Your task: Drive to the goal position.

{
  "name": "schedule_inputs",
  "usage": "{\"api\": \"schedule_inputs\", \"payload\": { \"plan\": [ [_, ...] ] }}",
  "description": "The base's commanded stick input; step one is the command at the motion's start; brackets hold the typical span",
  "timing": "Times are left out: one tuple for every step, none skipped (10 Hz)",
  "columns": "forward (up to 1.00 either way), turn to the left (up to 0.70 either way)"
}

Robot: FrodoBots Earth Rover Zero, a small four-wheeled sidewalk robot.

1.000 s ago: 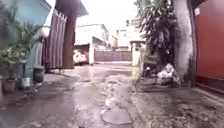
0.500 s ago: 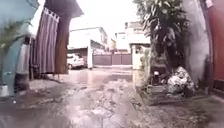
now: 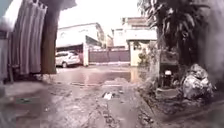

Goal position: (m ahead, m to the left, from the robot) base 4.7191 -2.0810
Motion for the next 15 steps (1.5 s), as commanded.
{"api": "schedule_inputs", "payload": {
  "plan": [
    [0.85, 0.00],
    [0.70, 0.01],
    [0.70, 0.27],
    [0.70, 0.27],
    [0.70, 0.25],
    [0.70, 0.05],
    [0.70, 0.00],
    [0.70, 0.00],
    [0.70, 0.00],
    [0.70, 0.00],
    [0.70, 0.00],
    [0.70, 0.00],
    [0.70, 0.00],
    [0.70, 0.00],
    [0.70, 0.00]
  ]
}}
